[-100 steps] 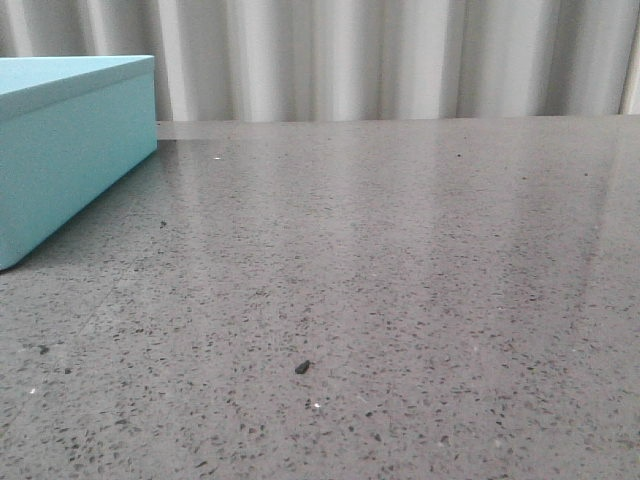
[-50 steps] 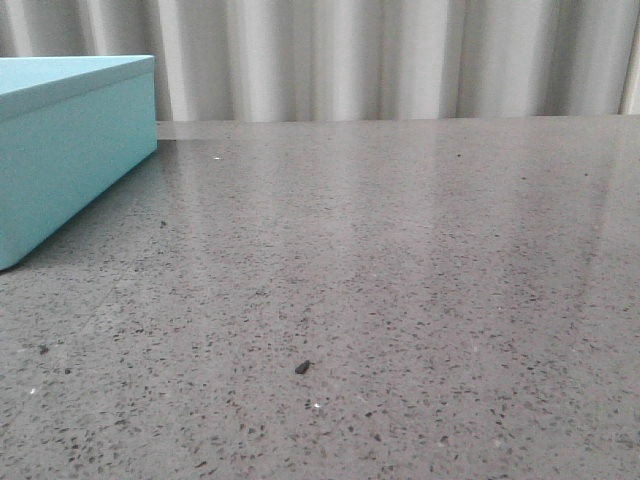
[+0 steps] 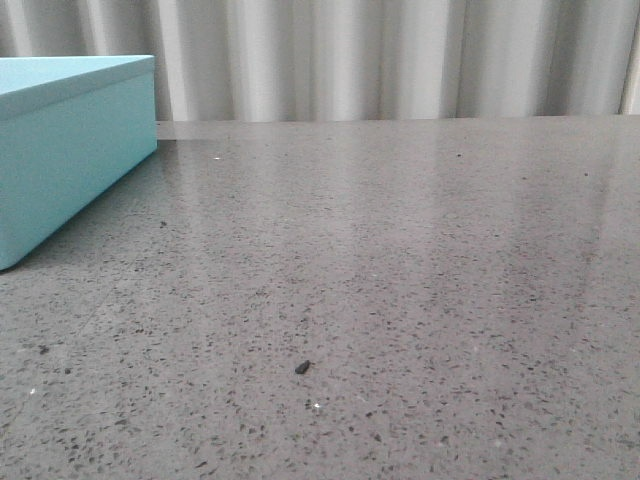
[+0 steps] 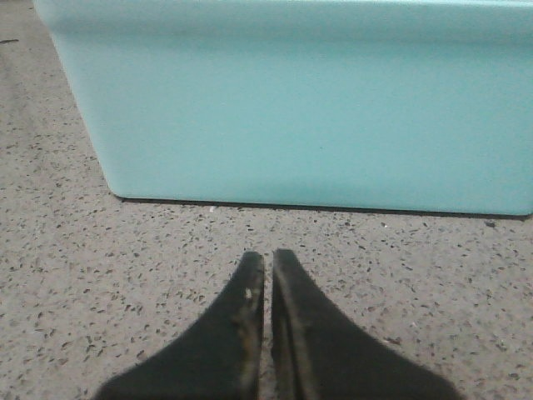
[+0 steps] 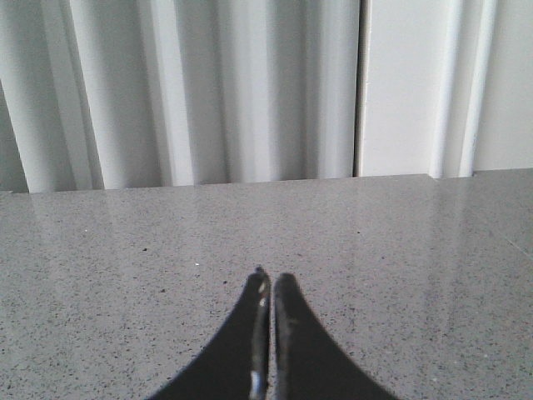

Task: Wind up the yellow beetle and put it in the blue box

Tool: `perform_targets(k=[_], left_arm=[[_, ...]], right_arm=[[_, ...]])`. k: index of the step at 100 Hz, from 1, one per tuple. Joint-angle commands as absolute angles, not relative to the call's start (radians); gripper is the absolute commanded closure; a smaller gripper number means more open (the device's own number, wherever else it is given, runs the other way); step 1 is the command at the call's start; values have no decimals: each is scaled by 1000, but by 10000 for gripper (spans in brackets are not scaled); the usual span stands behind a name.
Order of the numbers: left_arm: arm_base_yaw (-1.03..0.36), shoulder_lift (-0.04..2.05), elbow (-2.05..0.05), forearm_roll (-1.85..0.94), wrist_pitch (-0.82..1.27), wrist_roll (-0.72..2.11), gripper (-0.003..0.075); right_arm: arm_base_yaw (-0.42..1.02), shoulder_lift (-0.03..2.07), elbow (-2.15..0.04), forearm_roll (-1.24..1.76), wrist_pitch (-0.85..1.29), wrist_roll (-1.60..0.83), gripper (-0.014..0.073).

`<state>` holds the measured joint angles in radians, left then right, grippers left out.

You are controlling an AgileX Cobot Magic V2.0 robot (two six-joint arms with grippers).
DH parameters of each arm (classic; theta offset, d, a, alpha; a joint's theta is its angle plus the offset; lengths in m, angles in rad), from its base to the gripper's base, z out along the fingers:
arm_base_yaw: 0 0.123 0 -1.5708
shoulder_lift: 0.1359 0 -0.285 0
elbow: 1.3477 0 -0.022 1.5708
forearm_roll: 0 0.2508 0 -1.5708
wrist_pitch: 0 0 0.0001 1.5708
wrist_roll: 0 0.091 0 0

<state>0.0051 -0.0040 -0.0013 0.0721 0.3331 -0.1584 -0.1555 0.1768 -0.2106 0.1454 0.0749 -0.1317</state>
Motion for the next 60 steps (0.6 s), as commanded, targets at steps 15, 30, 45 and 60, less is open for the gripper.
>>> perform_targets(k=[15, 30, 45, 60], left_arm=[[8, -36, 27, 66, 285, -170, 741], [8, -36, 27, 66, 285, -170, 741], [8, -36, 27, 66, 285, -170, 741], [8, -36, 27, 66, 285, -170, 741]], right_arm=[[-152, 187, -187, 135, -76, -141, 655], [-152, 171, -87, 135, -188, -121, 655], [-152, 87, 3, 135, -196, -89, 655], [-150, 59, 30, 131, -115, -61, 655]])
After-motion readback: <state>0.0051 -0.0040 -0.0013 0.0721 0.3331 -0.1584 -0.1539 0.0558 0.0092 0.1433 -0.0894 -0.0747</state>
